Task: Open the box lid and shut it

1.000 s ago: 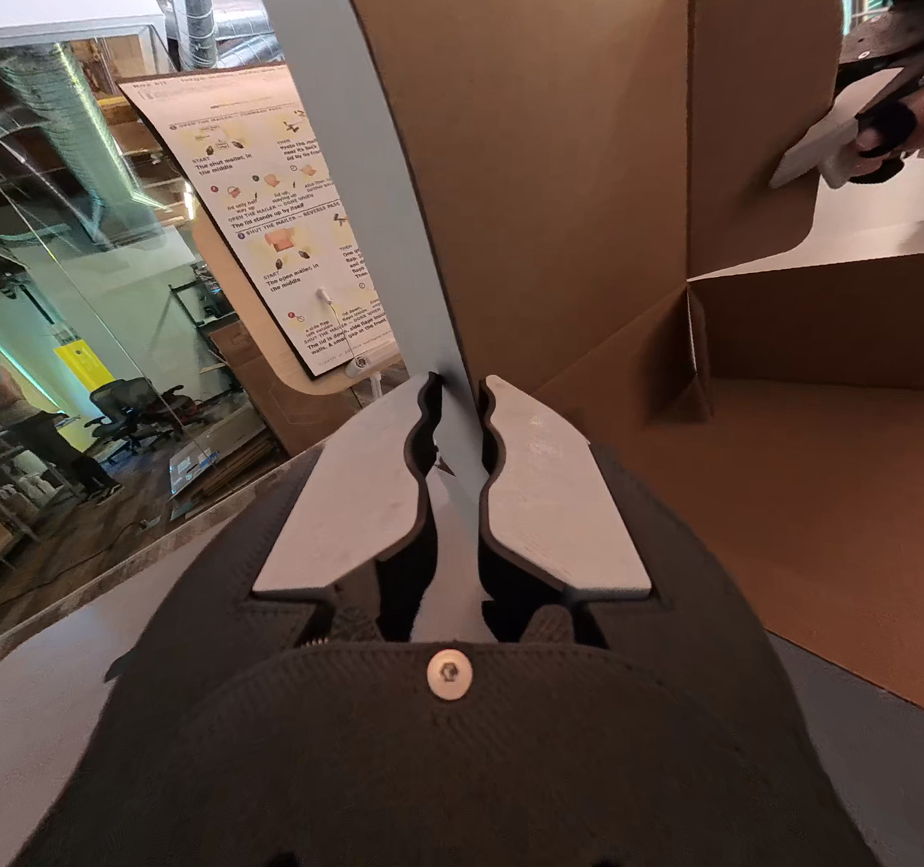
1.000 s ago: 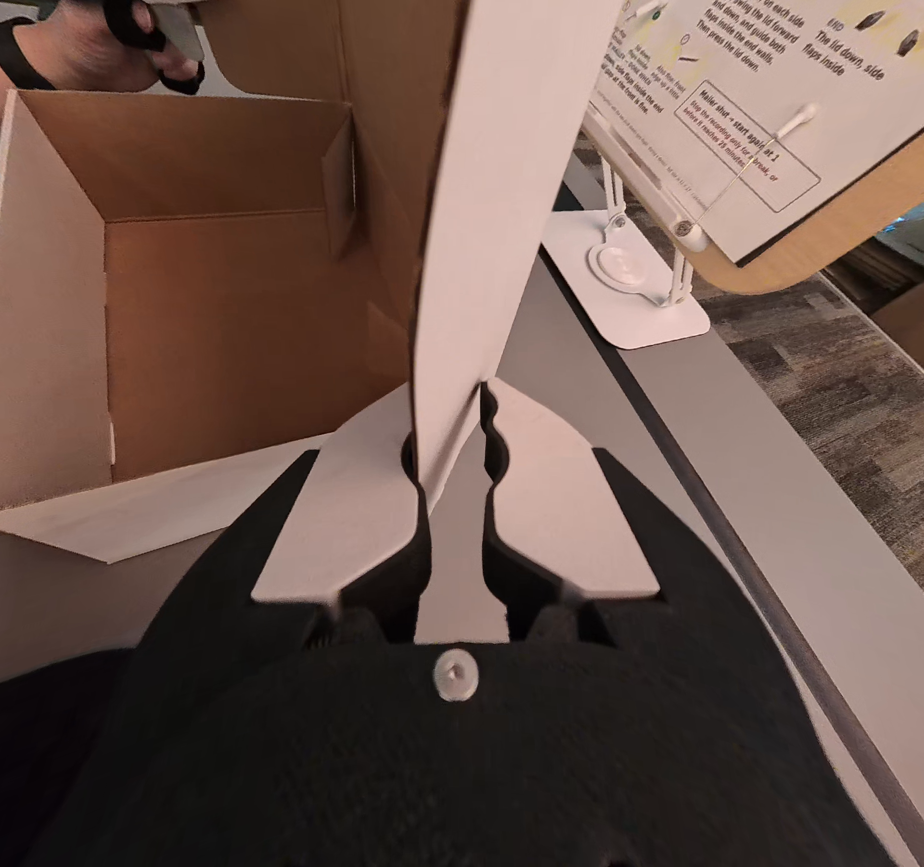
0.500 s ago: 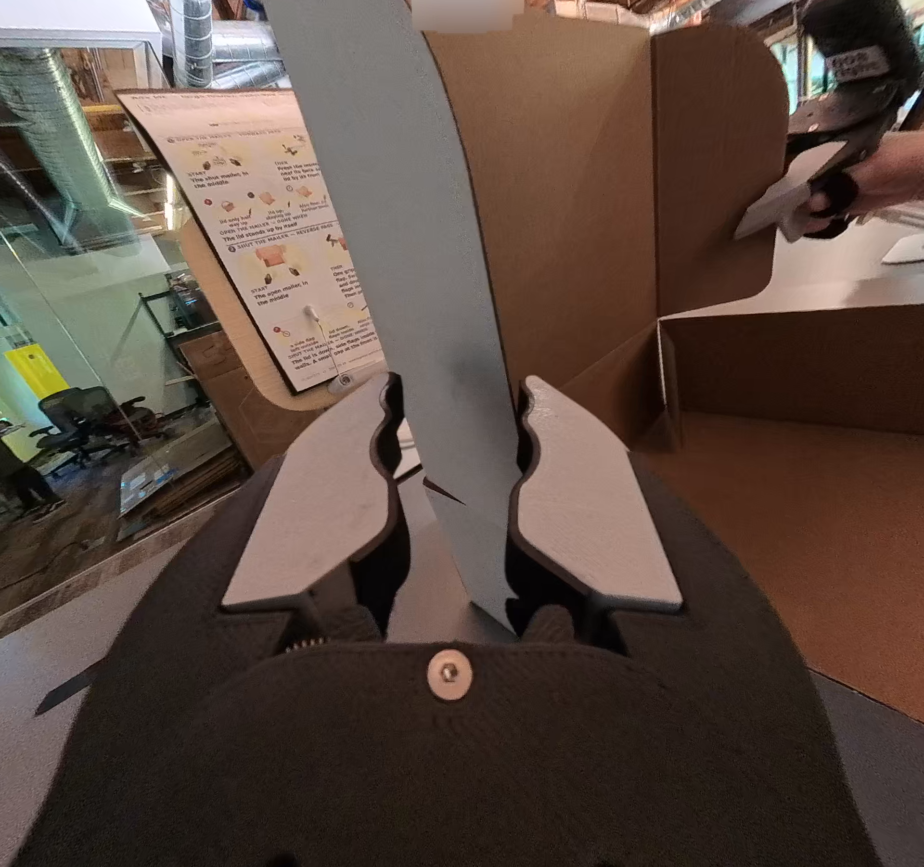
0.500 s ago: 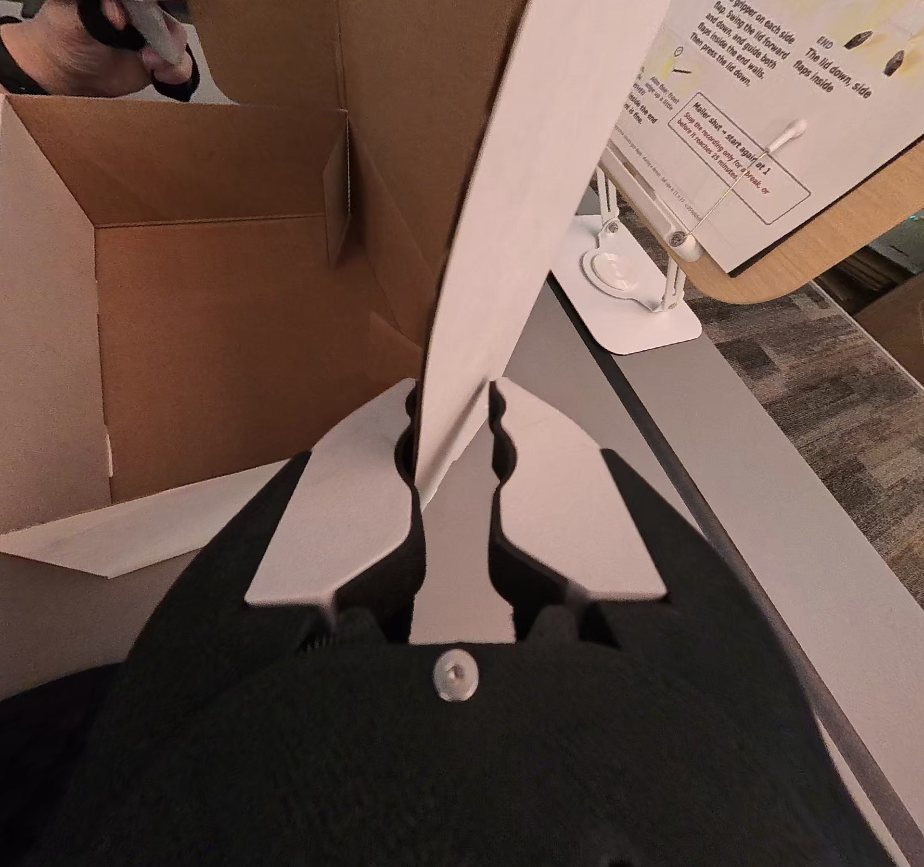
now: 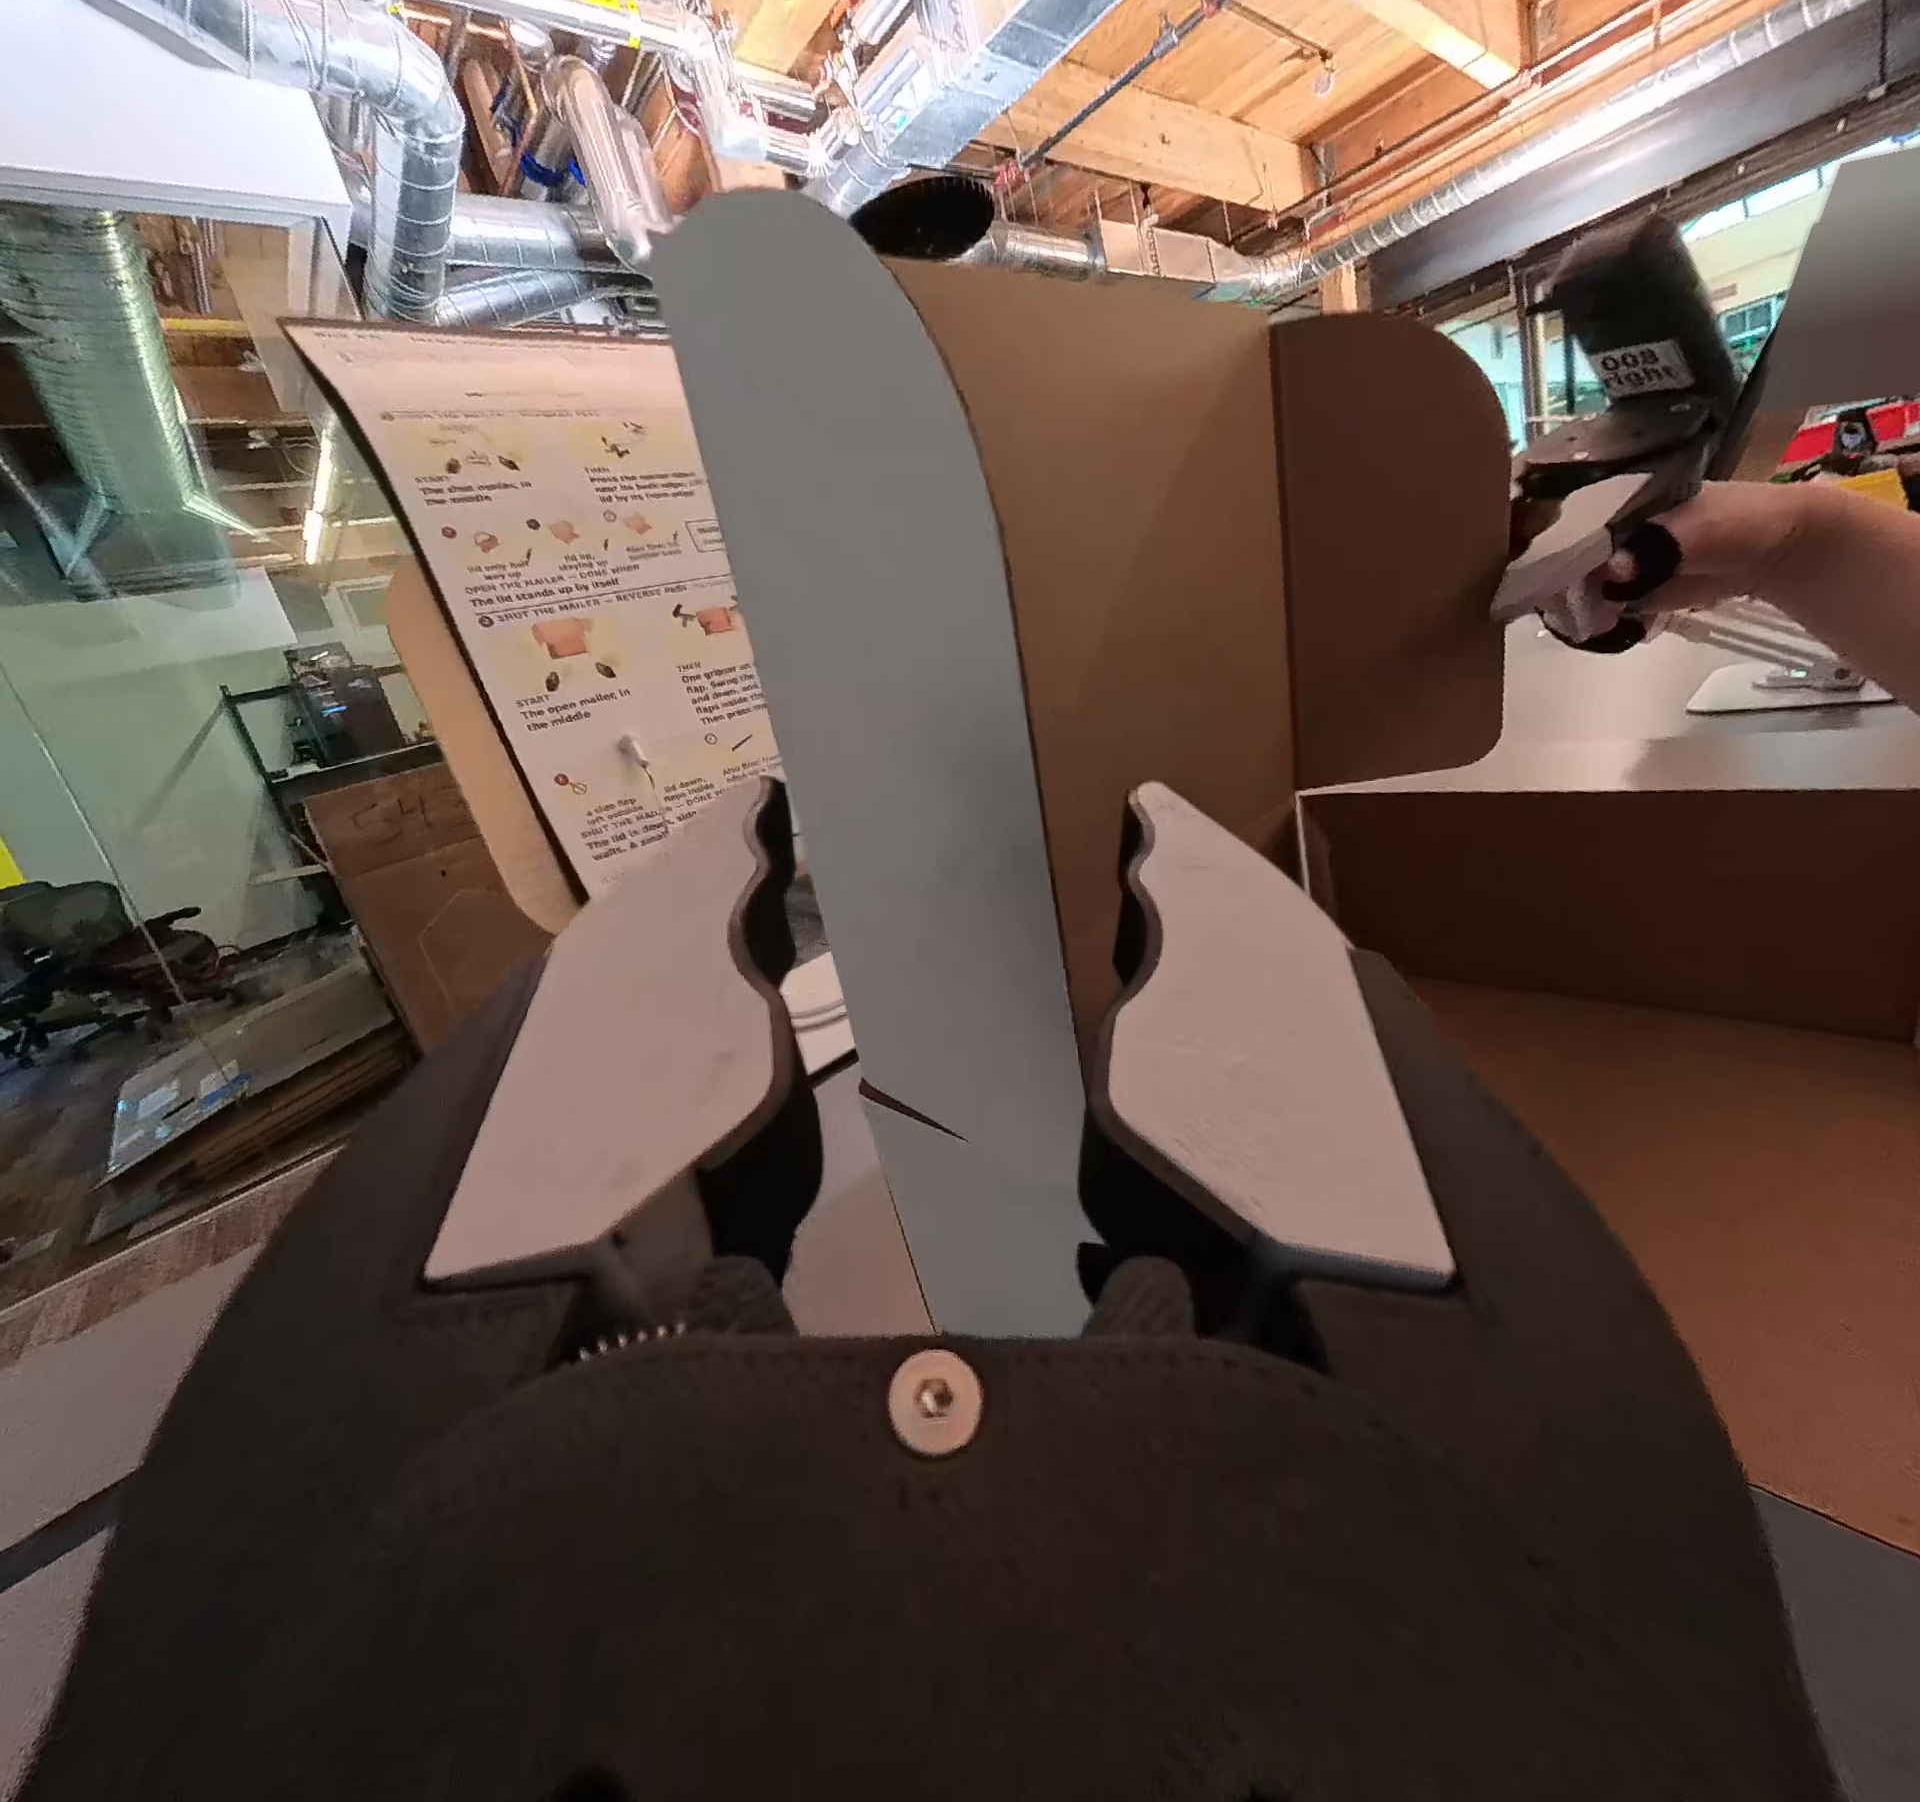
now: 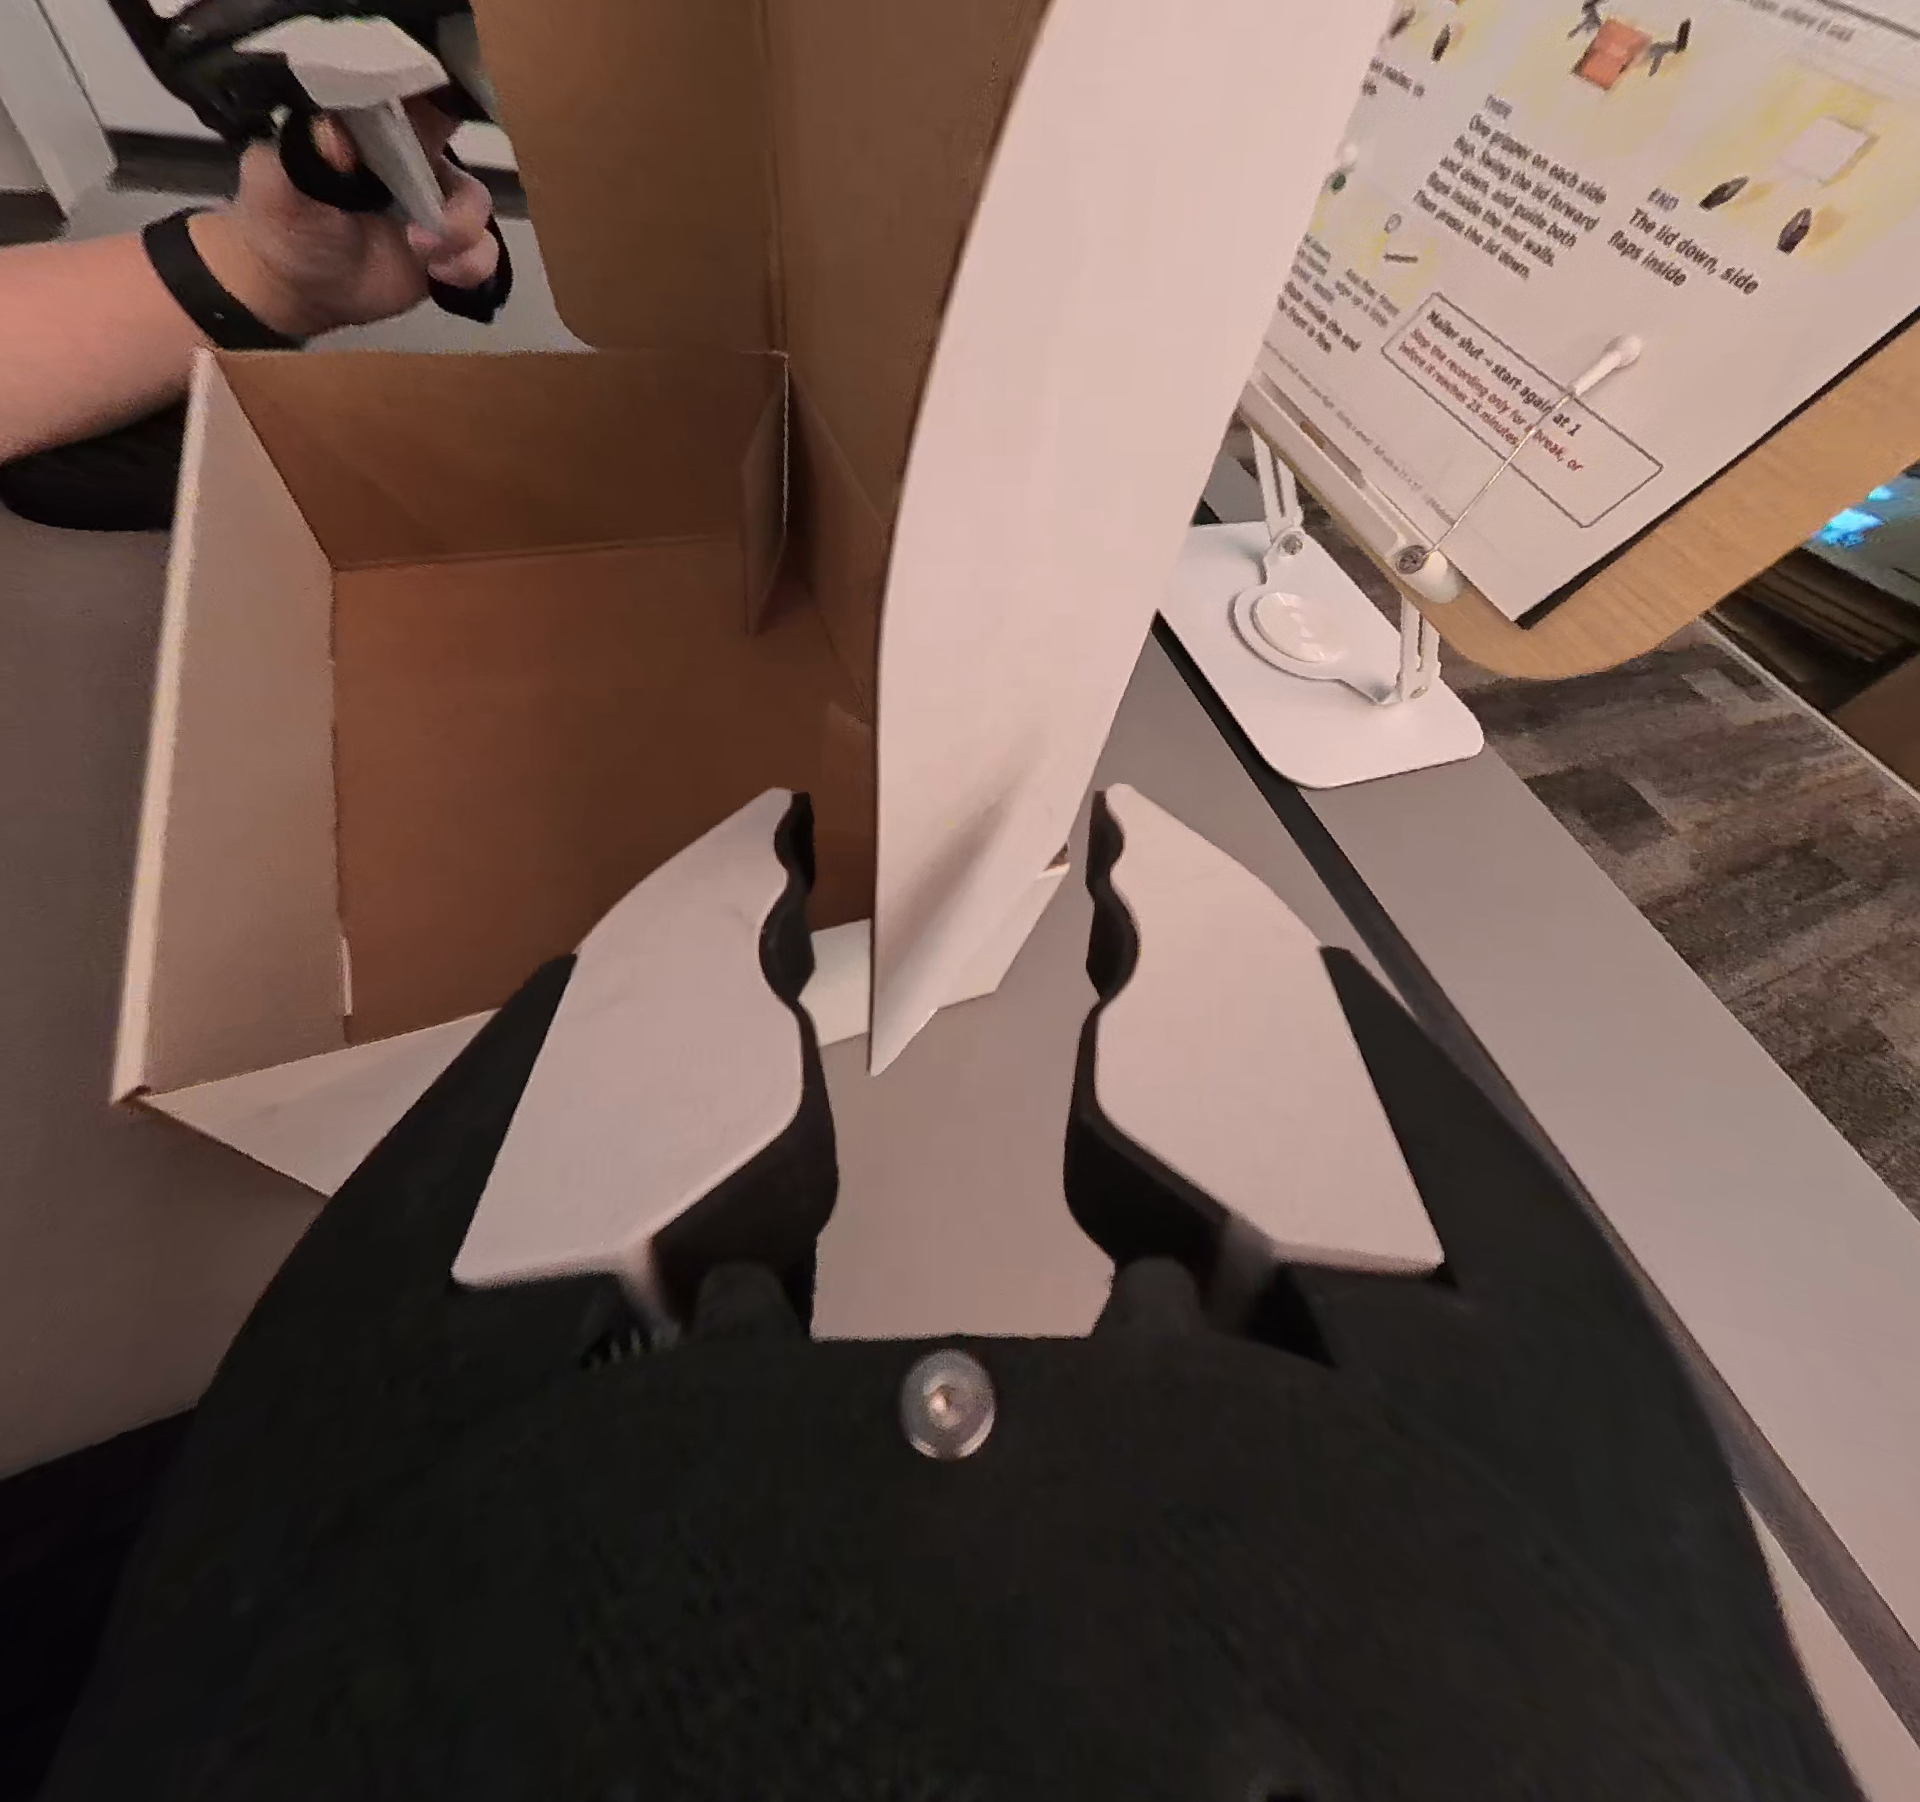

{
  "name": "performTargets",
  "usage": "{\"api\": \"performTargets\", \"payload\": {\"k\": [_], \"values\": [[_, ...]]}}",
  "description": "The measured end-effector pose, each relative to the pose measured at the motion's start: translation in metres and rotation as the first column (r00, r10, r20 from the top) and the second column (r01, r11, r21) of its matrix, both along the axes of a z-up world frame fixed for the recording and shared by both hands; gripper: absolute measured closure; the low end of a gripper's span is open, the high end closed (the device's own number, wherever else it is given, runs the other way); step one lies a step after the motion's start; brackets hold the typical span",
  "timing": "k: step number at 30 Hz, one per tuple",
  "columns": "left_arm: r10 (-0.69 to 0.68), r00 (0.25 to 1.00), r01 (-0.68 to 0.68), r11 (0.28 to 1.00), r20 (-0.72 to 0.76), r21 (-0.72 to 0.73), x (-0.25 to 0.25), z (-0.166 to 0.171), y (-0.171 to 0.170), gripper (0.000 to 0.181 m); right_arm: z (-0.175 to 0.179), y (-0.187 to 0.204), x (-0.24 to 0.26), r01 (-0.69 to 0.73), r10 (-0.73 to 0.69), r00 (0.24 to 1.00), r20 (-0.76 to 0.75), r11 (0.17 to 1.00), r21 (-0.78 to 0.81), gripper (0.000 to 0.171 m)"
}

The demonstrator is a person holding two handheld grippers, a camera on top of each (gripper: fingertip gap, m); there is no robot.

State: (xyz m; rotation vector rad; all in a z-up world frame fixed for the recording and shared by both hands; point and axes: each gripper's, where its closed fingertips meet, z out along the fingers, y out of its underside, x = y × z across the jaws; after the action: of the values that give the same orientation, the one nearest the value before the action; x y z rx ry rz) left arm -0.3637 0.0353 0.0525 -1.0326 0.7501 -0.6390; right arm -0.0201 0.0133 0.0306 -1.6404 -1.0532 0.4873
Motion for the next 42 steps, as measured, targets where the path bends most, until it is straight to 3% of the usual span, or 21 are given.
{"api": "performTargets", "payload": {"k": [4,8,11,29,42], "values": [[-0.001,0.996,0.003,1.0,0.092,-0.021,-0.02,0.012,0.001,0.116,0.02,-0.021,-0.003,-0.095,0.1,0.986,-0.133,0.995,0.039,0.106],[-0.01,0.991,0.019,0.998,0.136,-0.064,-0.034,0.013,0.006,0.118,0.045,-0.025,0.008,-0.097,0.125,0.949,-0.29,0.989,0.109,0.105],[-0.046,0.987,0.063,0.992,0.151,-0.107,-0.035,0.009,0.009,0.119,0.043,-0.023,0.011,-0.108,0.129,0.934,-0.332,0.991,0.081,0.105],[-0.314,0.948,0.314,0.906,0.047,-0.283,0.027,-0.03,-0.009,0.122,0.007,-0.031,-0.031,-0.302,0.283,0.928,-0.242,0.952,-0.048,0.107],[-0.309,0.949,0.315,0.908,0.065,-0.277,0.023,-0.025,-0.009,0.122,0.007,-0.031,-0.028,-0.291,0.274,0.934,-0.231,0.956,-0.042,0.107]]}}
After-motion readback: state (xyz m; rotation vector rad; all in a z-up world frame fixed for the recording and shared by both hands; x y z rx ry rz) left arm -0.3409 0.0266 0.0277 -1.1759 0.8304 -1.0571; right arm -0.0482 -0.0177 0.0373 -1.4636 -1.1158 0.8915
